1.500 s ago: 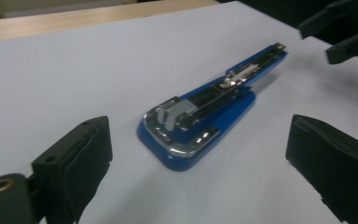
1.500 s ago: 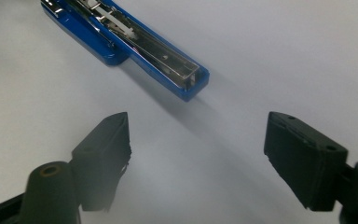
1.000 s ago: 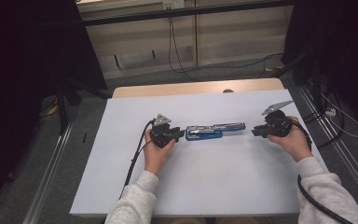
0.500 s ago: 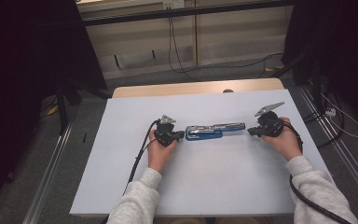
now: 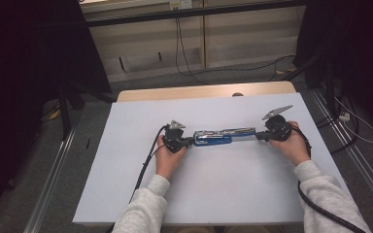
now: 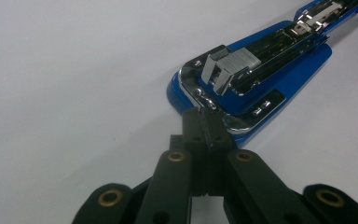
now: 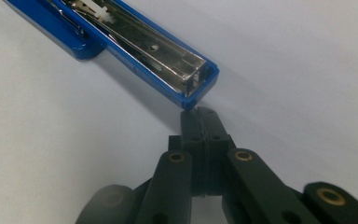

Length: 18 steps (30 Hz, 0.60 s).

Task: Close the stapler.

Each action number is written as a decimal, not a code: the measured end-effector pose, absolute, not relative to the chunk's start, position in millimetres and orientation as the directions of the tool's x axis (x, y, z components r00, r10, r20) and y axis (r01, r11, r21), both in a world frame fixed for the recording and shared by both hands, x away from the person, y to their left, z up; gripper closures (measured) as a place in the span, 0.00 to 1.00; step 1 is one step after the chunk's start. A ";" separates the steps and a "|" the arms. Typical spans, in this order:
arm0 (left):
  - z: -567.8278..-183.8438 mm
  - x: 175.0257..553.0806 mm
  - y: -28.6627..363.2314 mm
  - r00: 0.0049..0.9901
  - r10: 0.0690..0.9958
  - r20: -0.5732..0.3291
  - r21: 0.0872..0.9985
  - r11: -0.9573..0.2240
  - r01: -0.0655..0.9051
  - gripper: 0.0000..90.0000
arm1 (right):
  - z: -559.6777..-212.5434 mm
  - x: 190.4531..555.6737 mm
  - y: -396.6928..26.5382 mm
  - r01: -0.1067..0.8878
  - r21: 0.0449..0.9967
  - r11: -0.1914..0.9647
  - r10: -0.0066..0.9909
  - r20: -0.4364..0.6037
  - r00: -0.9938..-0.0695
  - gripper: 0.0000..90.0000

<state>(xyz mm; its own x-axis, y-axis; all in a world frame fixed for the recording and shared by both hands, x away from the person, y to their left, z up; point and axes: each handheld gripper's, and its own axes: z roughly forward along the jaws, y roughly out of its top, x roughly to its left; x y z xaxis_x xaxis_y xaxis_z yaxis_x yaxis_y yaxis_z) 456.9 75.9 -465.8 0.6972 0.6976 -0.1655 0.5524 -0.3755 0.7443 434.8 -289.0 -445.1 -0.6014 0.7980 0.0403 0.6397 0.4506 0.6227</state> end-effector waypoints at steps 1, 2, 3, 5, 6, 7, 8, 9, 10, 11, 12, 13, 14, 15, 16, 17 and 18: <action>-465.8 457.1 75.8 0.699 0.696 -0.164 0.745 -0.377 0.550 1.00 | -444.9 434.7 -288.8 0.638 0.624 0.451 0.799 0.038 -0.601 1.00; -465.7 457.1 75.9 0.699 0.696 -0.163 0.744 -0.378 0.550 1.00 | -444.7 435.0 -288.9 0.638 0.627 0.446 0.801 0.038 -0.597 1.00; -465.9 457.0 75.9 0.699 0.696 -0.165 0.745 -0.376 0.551 1.00 | -444.3 435.0 -289.0 0.637 0.630 0.445 0.800 0.040 -0.599 1.00; -465.8 456.8 75.7 0.699 0.697 -0.162 0.745 -0.378 0.550 1.00 | -443.4 434.8 -288.4 0.634 0.636 0.440 0.800 0.043 -0.599 1.00; -465.8 456.9 75.6 0.697 0.698 -0.163 0.744 -0.377 0.552 1.00 | -442.8 434.6 -287.9 0.628 0.640 0.443 0.797 0.041 -0.603 1.00; -465.7 456.9 75.5 0.698 0.697 -0.162 0.744 -0.378 0.551 1.00 | -441.8 434.4 -287.3 0.622 0.646 0.443 0.794 0.039 -0.606 1.00; -465.7 456.9 75.6 0.698 0.698 -0.162 0.744 -0.379 0.551 1.00 | -440.7 434.3 -286.7 0.617 0.653 0.439 0.794 0.039 -0.606 1.00; -465.8 456.9 75.7 0.697 0.698 -0.164 0.744 -0.376 0.553 1.00 | -439.1 434.2 -285.9 0.612 0.660 0.436 0.792 0.042 -0.609 1.00; -465.8 456.9 75.6 0.697 0.698 -0.163 0.744 -0.377 0.552 1.00 | -437.1 433.9 -285.0 0.606 0.668 0.432 0.792 0.041 -0.609 1.00; -465.8 456.8 75.6 0.698 0.698 -0.162 0.745 -0.377 0.551 1.00 | -435.4 434.0 -284.2 0.600 0.676 0.427 0.790 0.043 -0.611 1.00; -465.9 456.8 75.6 0.698 0.698 -0.162 0.745 -0.378 0.550 1.00 | -433.5 433.7 -283.1 0.593 0.681 0.429 0.788 0.039 -0.615 1.00; -465.8 456.7 75.6 0.699 0.697 -0.160 0.745 -0.379 0.549 1.00 | -431.7 433.3 -282.0 0.582 0.691 0.428 0.785 0.036 -0.619 1.00; -465.8 456.7 75.6 0.699 0.697 -0.160 0.745 -0.379 0.548 1.00 | -429.9 432.8 -281.1 0.579 0.695 0.426 0.782 0.038 -0.622 1.00; -465.8 456.7 75.6 0.699 0.697 -0.160 0.746 -0.379 0.548 1.00 | -428.2 432.4 -280.5 0.572 0.699 0.428 0.778 0.036 -0.627 1.00; -465.9 456.5 75.5 0.699 0.698 -0.158 0.746 -0.379 0.547 1.00 | -427.2 431.8 -280.2 0.568 0.702 0.429 0.777 0.034 -0.628 1.00; -465.9 456.4 75.6 0.698 0.699 -0.156 0.747 -0.379 0.546 1.00 | -426.4 431.2 -280.2 0.567 0.701 0.432 0.776 0.031 -0.629 1.00; -465.5 456.8 76.7 0.704 0.692 -0.159 0.743 -0.386 0.547 1.00 | -426.2 430.7 -280.5 0.567 0.701 0.432 0.775 0.032 -0.631 0.98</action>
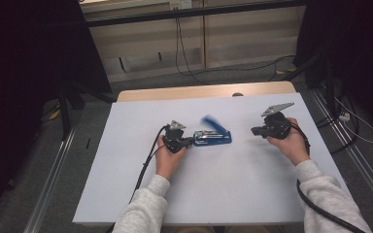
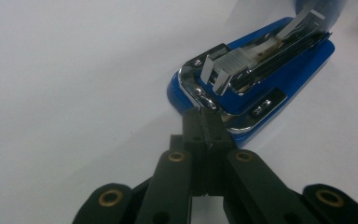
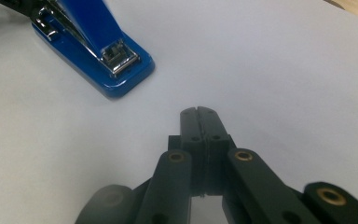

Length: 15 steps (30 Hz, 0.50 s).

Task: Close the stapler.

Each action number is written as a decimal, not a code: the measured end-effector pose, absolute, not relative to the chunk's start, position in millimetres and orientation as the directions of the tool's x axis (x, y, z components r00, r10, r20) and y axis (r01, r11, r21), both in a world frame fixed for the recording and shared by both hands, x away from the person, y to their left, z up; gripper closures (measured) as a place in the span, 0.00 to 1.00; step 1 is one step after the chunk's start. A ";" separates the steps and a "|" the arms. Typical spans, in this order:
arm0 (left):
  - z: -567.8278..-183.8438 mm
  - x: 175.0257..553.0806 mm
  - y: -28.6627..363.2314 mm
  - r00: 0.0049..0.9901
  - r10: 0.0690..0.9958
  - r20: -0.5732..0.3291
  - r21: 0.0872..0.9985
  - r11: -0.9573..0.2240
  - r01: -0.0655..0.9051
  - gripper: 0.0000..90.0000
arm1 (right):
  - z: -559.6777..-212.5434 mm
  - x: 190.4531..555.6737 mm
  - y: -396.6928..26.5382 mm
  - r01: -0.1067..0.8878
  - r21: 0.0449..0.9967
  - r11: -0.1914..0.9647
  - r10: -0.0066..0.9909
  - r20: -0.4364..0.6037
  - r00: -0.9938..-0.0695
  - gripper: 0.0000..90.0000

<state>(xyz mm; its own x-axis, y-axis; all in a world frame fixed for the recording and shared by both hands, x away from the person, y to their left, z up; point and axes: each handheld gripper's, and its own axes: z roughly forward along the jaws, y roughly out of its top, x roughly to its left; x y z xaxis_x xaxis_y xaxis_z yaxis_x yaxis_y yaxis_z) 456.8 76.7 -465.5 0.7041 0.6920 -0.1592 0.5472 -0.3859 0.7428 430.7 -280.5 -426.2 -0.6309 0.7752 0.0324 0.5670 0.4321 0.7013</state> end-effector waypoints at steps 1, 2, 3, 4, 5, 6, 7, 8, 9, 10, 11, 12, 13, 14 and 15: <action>-465.8 456.9 77.0 0.702 0.693 -0.162 0.745 -0.381 0.548 1.00 | -426.3 430.2 -281.0 0.567 0.702 0.430 0.776 0.033 -0.630 0.96; -465.6 456.9 77.5 0.698 0.697 -0.163 0.747 -0.375 0.549 0.99 | -426.6 429.4 -281.5 0.572 0.701 0.426 0.778 0.039 -0.627 0.95; -465.3 456.5 78.2 0.687 0.708 -0.165 0.749 -0.364 0.554 0.95 | -427.0 428.6 -281.9 0.572 0.701 0.425 0.774 0.045 -0.631 0.92; -464.6 456.5 79.7 0.688 0.706 -0.168 0.751 -0.360 0.554 0.92 | -427.3 427.6 -282.0 0.572 0.705 0.420 0.775 0.050 -0.630 0.88; -464.0 456.1 80.9 0.682 0.711 -0.173 0.754 -0.350 0.556 0.91 | -427.1 426.2 -282.5 0.576 0.704 0.416 0.776 0.055 -0.628 0.87; -462.6 455.7 82.5 0.670 0.721 -0.174 0.752 -0.342 0.563 0.86 | -426.9 424.7 -282.7 0.578 0.701 0.417 0.774 0.059 -0.631 0.86; -461.1 455.8 84.5 0.675 0.719 -0.167 0.753 -0.349 0.558 0.80 | -426.4 423.4 -283.4 0.578 0.703 0.415 0.772 0.063 -0.632 0.82; -459.8 455.2 85.6 0.672 0.721 -0.170 0.756 -0.342 0.559 0.79 | -426.4 422.2 -284.2 0.583 0.709 0.396 0.780 0.074 -0.621 0.79; -458.1 454.8 87.5 0.665 0.728 -0.168 0.760 -0.334 0.558 0.77 | -426.3 421.3 -285.3 0.588 0.707 0.392 0.779 0.085 -0.621 0.78; -456.8 454.5 89.3 0.663 0.729 -0.168 0.764 -0.329 0.555 0.71 | -426.5 420.4 -285.9 0.590 0.710 0.385 0.779 0.093 -0.620 0.74; -455.6 454.1 90.3 0.669 0.722 -0.176 0.763 -0.329 0.556 0.69 | -427.0 419.7 -286.6 0.594 0.711 0.376 0.784 0.097 -0.613 0.70; -454.1 453.1 91.1 0.668 0.722 -0.181 0.764 -0.324 0.558 0.67 | -427.3 419.2 -287.3 0.600 0.709 0.370 0.788 0.103 -0.607 0.67; -452.4 451.9 92.2 0.667 0.725 -0.171 0.766 -0.328 0.553 0.61 | -427.8 418.6 -287.8 0.604 0.709 0.365 0.789 0.110 -0.605 0.64; -451.3 450.5 92.8 0.678 0.715 -0.173 0.768 -0.333 0.547 0.56 | -428.3 418.0 -288.3 0.608 0.711 0.354 0.793 0.116 -0.598 0.61; -450.1 449.2 93.3 0.686 0.706 -0.178 0.767 -0.337 0.546 0.56 | -428.3 417.1 -288.6 0.611 0.712 0.347 0.795 0.123 -0.594 0.60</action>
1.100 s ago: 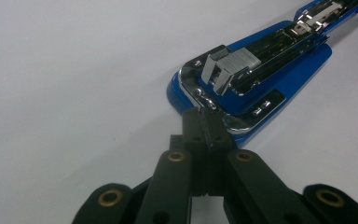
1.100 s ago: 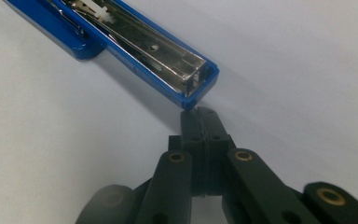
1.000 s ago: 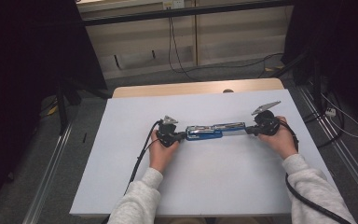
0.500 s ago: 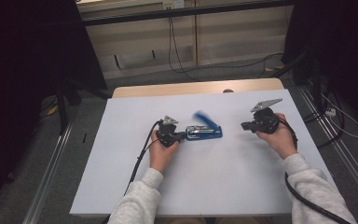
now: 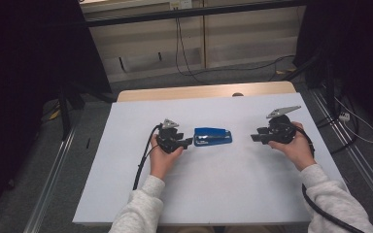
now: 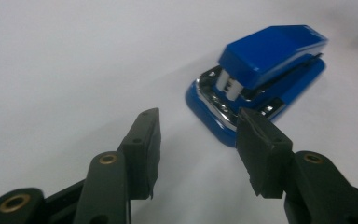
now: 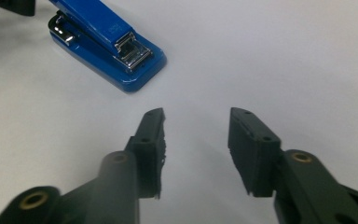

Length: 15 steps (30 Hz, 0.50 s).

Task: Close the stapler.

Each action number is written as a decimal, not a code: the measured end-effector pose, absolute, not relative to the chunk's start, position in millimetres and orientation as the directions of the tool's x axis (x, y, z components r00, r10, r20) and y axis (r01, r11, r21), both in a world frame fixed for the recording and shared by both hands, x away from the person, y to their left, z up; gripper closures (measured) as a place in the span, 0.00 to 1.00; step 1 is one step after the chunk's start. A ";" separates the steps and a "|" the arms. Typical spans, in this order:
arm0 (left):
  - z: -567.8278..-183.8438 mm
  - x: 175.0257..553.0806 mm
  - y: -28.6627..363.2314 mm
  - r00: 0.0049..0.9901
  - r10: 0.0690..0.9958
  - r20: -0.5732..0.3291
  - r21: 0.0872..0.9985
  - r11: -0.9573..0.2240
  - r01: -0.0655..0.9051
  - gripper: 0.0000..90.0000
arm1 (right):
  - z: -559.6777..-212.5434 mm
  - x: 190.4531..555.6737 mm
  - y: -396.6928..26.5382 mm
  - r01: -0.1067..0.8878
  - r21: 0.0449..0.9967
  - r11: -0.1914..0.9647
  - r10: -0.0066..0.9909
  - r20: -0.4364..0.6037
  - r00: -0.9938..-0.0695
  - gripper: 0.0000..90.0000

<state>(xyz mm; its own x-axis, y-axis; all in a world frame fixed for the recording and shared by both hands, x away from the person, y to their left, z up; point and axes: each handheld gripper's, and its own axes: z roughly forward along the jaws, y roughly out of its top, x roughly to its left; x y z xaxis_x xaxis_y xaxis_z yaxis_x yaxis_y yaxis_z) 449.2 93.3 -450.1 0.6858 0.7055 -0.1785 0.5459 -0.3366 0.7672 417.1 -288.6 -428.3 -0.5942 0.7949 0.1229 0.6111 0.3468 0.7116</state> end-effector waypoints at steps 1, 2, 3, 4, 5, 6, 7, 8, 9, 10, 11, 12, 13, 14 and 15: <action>-449.0 447.3 93.8 0.683 0.709 -0.177 0.769 -0.333 0.545 0.54 | -427.8 416.1 -288.6 0.609 0.713 0.348 0.789 0.128 -0.601 0.59; -447.9 446.0 94.4 0.684 0.709 -0.172 0.772 -0.334 0.541 0.48 | -427.0 414.8 -288.3 0.605 0.715 0.349 0.792 0.121 -0.599 0.55; -446.8 445.2 95.4 0.693 0.699 -0.176 0.772 -0.339 0.538 0.44 | -426.3 413.7 -288.0 0.607 0.716 0.346 0.796 0.118 -0.593 0.52; -445.7 444.2 96.4 0.693 0.697 -0.184 0.775 -0.331 0.539 0.44 | -425.8 412.2 -287.6 0.609 0.715 0.343 0.793 0.128 -0.596 0.52; -444.6 443.3 98.1 0.694 0.694 -0.194 0.779 -0.321 0.539 0.40 | -425.5 410.6 -286.9 0.607 0.719 0.338 0.788 0.136 -0.601 0.50; -443.9 442.1 99.1 0.693 0.694 -0.196 0.783 -0.314 0.537 0.36 | -425.2 409.2 -285.9 0.608 0.720 0.334 0.788 0.140 -0.599 0.47; -442.2 440.9 100.5 0.696 0.689 -0.201 0.781 -0.316 0.539 0.35 | -424.9 407.8 -284.6 0.610 0.716 0.339 0.788 0.138 -0.600 0.46; -440.4 440.0 102.8 0.703 0.681 -0.206 0.782 -0.318 0.537 0.33 | -424.4 406.4 -283.5 0.606 0.716 0.347 0.784 0.133 -0.607 0.45; -439.1 438.2 103.8 0.696 0.687 -0.207 0.787 -0.305 0.535 0.29 | -424.2 405.1 -282.4 0.604 0.718 0.345 0.783 0.135 -0.607 0.43; -437.4 437.0 105.8 0.702 0.684 -0.200 0.790 -0.311 0.529 0.28 | -424.2 403.9 -281.6 0.604 0.719 0.344 0.781 0.138 -0.609 0.41; -435.9 435.7 107.6 0.703 0.682 -0.201 0.794 -0.307 0.525 0.28 | -423.9 402.5 -280.7 0.607 0.716 0.345 0.781 0.140 -0.609 0.40; -434.8 434.6 109.5 0.703 0.681 -0.204 0.795 -0.304 0.525 0.27 | -423.8 401.0 -279.8 0.604 0.716 0.351 0.779 0.134 -0.612 0.38; -434.3 433.4 111.3 0.702 0.682 -0.207 0.798 -0.297 0.524 0.25 | -423.6 399.6 -278.8 0.603 0.716 0.353 0.778 0.134 -0.614 0.36; -433.9 432.4 113.8 0.707 0.677 -0.204 0.795 -0.307 0.524 0.25 | -423.6 398.4 -278.1 0.600 0.716 0.357 0.775 0.131 -0.618 0.34; -433.7 431.0 115.4 0.704 0.680 -0.204 0.793 -0.306 0.526 0.24 | -423.7 397.3 -277.4 0.599 0.715 0.360 0.775 0.128 -0.619 0.34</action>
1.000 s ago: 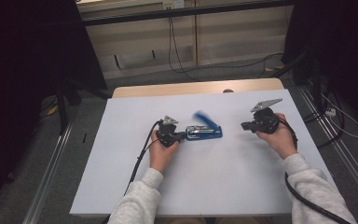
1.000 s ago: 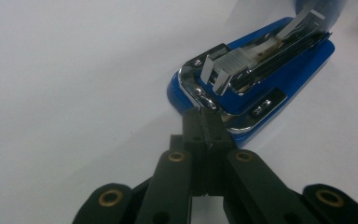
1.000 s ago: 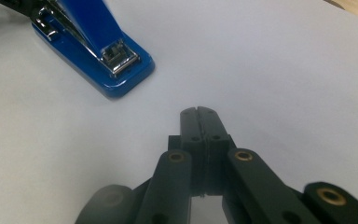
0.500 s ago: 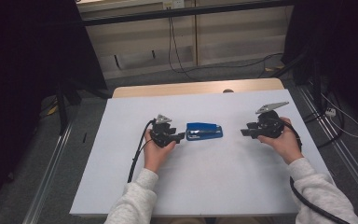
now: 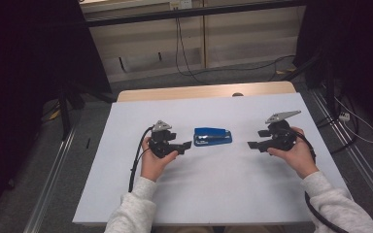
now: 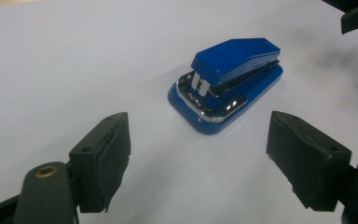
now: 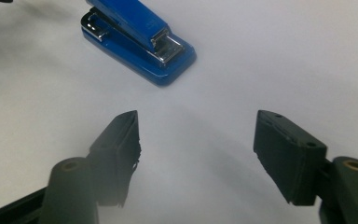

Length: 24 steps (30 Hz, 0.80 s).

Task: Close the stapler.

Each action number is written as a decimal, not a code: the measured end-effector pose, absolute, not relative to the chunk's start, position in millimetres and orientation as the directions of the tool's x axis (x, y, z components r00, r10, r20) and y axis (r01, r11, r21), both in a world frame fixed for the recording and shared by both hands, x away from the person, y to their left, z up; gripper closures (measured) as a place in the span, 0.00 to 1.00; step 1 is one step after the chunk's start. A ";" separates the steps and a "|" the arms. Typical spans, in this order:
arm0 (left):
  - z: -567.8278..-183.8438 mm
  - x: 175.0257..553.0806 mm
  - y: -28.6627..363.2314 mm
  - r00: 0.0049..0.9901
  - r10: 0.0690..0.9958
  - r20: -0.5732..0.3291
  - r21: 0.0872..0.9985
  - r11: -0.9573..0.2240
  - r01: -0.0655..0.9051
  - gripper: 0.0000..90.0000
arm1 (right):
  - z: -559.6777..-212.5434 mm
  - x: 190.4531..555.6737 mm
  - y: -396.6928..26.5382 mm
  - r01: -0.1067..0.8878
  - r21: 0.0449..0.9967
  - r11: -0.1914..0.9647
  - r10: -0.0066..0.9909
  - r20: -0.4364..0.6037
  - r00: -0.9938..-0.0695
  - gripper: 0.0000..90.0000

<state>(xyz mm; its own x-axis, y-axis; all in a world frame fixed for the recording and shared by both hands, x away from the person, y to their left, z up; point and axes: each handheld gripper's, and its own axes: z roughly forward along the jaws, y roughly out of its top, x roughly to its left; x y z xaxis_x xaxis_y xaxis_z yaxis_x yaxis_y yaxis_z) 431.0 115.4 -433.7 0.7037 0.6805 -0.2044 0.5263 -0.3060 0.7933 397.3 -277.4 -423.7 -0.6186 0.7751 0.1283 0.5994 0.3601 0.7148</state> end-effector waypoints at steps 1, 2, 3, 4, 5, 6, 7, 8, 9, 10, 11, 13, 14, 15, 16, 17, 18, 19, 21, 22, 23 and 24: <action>-433.9 429.6 117.2 0.702 0.680 -0.210 0.795 -0.300 0.528 0.22 | -423.8 396.2 -277.0 0.602 0.713 0.359 0.774 0.132 -0.619 0.33; -434.0 428.3 118.6 0.699 0.684 -0.210 0.795 -0.296 0.529 0.21 | -423.7 394.9 -276.5 0.605 0.712 0.356 0.776 0.134 -0.616 0.31; -433.4 427.7 120.6 0.703 0.683 -0.198 0.792 -0.312 0.525 0.20 | -423.9 393.9 -276.1 0.603 0.712 0.359 0.775 0.133 -0.618 0.31; -432.7 426.6 122.0 0.703 0.683 -0.198 0.795 -0.308 0.523 0.19 | -423.7 392.6 -275.7 0.602 0.711 0.364 0.776 0.127 -0.618 0.31; -431.5 425.3 123.9 0.703 0.684 -0.195 0.797 -0.307 0.520 0.18 | -423.4 391.6 -275.7 0.601 0.712 0.363 0.778 0.124 -0.616 0.30; -430.5 424.7 126.2 0.711 0.676 -0.192 0.799 -0.313 0.514 0.17 | -423.0 390.6 -275.8 0.603 0.711 0.362 0.777 0.128 -0.617 0.29; -429.4 423.6 127.7 0.710 0.676 -0.196 0.800 -0.309 0.515 0.17 | -422.6 389.4 -276.2 0.604 0.710 0.362 0.777 0.128 -0.616 0.29; -429.0 422.7 129.4 0.716 0.669 -0.202 0.802 -0.307 0.512 0.16 | -422.6 388.1 -276.7 0.606 0.710 0.359 0.779 0.129 -0.613 0.28; -428.5 421.2 130.6 0.716 0.669 -0.201 0.803 -0.307 0.511 0.15 | -422.9 386.8 -276.9 0.609 0.709 0.356 0.780 0.134 -0.611 0.28; -428.3 420.0 131.8 0.720 0.664 -0.201 0.806 -0.305 0.507 0.15 | -423.4 385.3 -277.2 0.610 0.707 0.358 0.778 0.135 -0.613 0.27; -427.9 418.4 133.1 0.720 0.666 -0.197 0.808 -0.305 0.504 0.15 | -423.6 383.8 -277.4 0.609 0.706 0.361 0.778 0.132 -0.614 0.27; -427.0 415.5 136.3 0.721 0.667 -0.187 0.811 -0.310 0.496 0.14 | -423.8 380.2 -277.1 0.610 0.704 0.364 0.778 0.131 -0.615 0.25; -426.6 414.3 137.5 0.720 0.666 -0.193 0.810 -0.306 0.500 0.14 | -423.7 378.7 -277.2 0.607 0.707 0.364 0.778 0.128 -0.616 0.24; -425.9 413.5 139.4 0.722 0.666 -0.184 0.811 -0.312 0.495 0.14 | -423.4 376.7 -276.9 0.610 0.704 0.363 0.778 0.131 -0.614 0.23; -425.6 412.0 140.8 0.720 0.669 -0.186 0.813 -0.306 0.495 0.13 | -422.9 375.0 -276.9 0.605 0.706 0.368 0.774 0.128 -0.620 0.23; -425.2 411.0 142.8 0.718 0.673 -0.177 0.813 -0.312 0.492 0.13 | -422.1 373.1 -276.8 0.602 0.708 0.370 0.772 0.126 -0.623 0.22; -424.7 410.1 144.8 0.721 0.670 -0.178 0.811 -0.314 0.493 0.13 | -421.2 371.5 -276.8 0.601 0.707 0.371 0.771 0.126 -0.625 0.22; -424.6 408.7 146.2 0.715 0.675 -0.181 0.816 -0.303 0.493 0.13 | -420.5 370.1 -277.0 0.599 0.706 0.378 0.767 0.123 -0.629 0.21; -424.0 406.2 149.9 0.713 0.679 -0.172 0.817 -0.305 0.488 0.13 | -420.6 367.0 -277.6 0.598 0.706 0.378 0.764 0.126 -0.632 0.21; -424.0 404.8 151.8 0.714 0.678 -0.175 0.819 -0.302 0.488 0.13 | -420.6 365.1 -278.0 0.600 0.704 0.381 0.766 0.124 -0.631 0.20; -424.1 403.4 153.6 0.715 0.676 -0.178 0.818 -0.301 0.489 0.13 | -420.8 363.9 -278.7 0.595 0.703 0.389 0.762 0.117 -0.637 0.20; -424.2 402.3 155.3 0.717 0.676 -0.173 0.816 -0.310 0.488 0.13 | -420.9 362.3 -279.1 0.597 0.704 0.384 0.764 0.121 -0.634 0.20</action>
